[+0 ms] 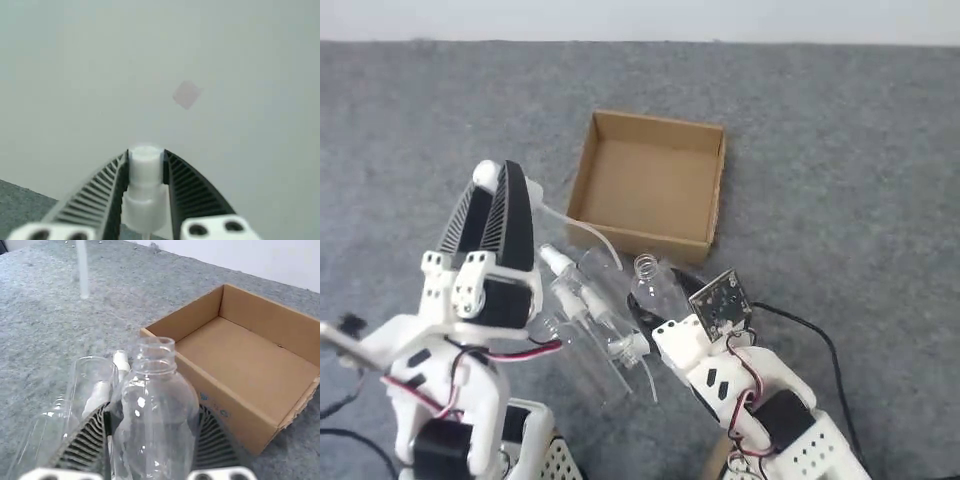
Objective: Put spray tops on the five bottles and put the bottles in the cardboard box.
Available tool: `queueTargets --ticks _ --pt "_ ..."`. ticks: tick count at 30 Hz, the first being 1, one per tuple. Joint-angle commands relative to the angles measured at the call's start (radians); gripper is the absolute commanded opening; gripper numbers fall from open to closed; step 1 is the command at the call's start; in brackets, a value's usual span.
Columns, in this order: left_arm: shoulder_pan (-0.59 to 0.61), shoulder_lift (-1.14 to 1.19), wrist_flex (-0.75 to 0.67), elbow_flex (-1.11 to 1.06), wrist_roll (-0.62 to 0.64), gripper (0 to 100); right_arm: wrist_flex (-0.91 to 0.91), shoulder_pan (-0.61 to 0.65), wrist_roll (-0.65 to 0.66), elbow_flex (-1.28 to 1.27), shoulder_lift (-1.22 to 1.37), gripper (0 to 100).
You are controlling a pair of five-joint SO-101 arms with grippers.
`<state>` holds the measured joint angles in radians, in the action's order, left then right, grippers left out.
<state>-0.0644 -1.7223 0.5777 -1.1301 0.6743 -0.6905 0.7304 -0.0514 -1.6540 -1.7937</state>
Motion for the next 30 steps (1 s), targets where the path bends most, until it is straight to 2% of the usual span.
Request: queueTargets --ticks 1,3,8,30 --pt "-0.005 -0.074 -0.038 -0.024 0.034 1 0.019 0.013 0.017 0.012 -0.022 0.6" --pt "-0.005 -0.091 -0.038 -0.038 0.035 1 0.027 0.013 0.023 0.000 -0.022 0.6" --pt "-0.005 -0.095 -0.038 -0.062 0.035 1 0.027 0.076 0.167 -0.028 -0.022 0.6" --pt "-0.003 -0.094 -0.040 -0.131 0.031 1 0.028 0.082 0.158 -0.015 -0.022 0.6"
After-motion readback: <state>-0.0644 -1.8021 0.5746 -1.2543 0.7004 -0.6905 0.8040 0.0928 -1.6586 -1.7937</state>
